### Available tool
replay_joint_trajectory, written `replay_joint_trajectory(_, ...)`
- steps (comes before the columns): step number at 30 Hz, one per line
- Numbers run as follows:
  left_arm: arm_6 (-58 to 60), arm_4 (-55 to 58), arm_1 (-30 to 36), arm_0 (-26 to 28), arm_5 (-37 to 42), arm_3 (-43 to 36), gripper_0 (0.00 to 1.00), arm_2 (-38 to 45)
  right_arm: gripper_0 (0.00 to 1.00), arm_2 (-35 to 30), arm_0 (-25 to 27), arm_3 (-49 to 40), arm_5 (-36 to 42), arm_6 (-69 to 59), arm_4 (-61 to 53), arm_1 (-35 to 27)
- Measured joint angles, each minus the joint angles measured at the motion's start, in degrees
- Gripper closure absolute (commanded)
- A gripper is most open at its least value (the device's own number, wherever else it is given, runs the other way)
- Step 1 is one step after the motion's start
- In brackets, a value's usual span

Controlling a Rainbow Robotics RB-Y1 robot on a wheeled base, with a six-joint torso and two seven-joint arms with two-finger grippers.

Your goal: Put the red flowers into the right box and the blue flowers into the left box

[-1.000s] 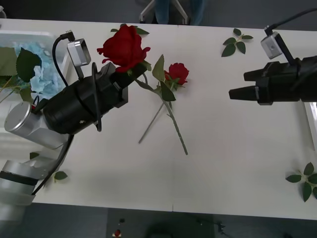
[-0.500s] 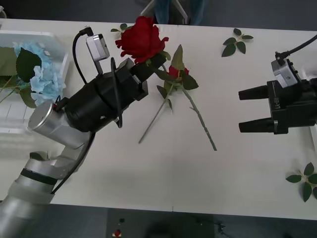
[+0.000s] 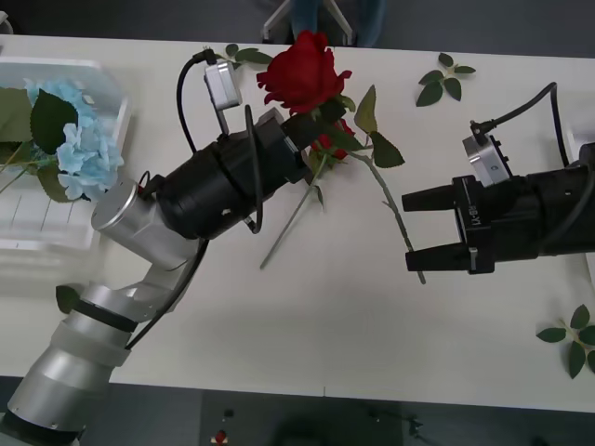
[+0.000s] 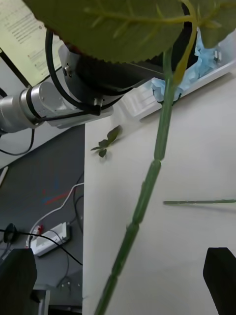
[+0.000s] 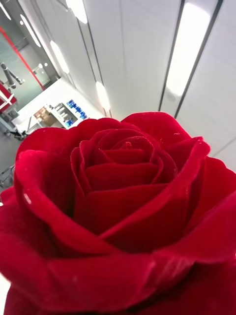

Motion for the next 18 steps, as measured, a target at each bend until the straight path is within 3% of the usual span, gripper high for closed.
replay_joint_trajectory(7,0.00,-0.02,0.00,-0.06,0.00,1.33,1.00,0.00,0.00,0.96,-0.32,0.00,-3.31,-3.90,4.38,3.64)
replay_joint_trajectory(18,0.00,-0.02,0.01,-0.06,0.00,1.43,1.00,0.00,0.00,10.10,-3.61,0.04,-11.58,-4.09,7.78,3.72)
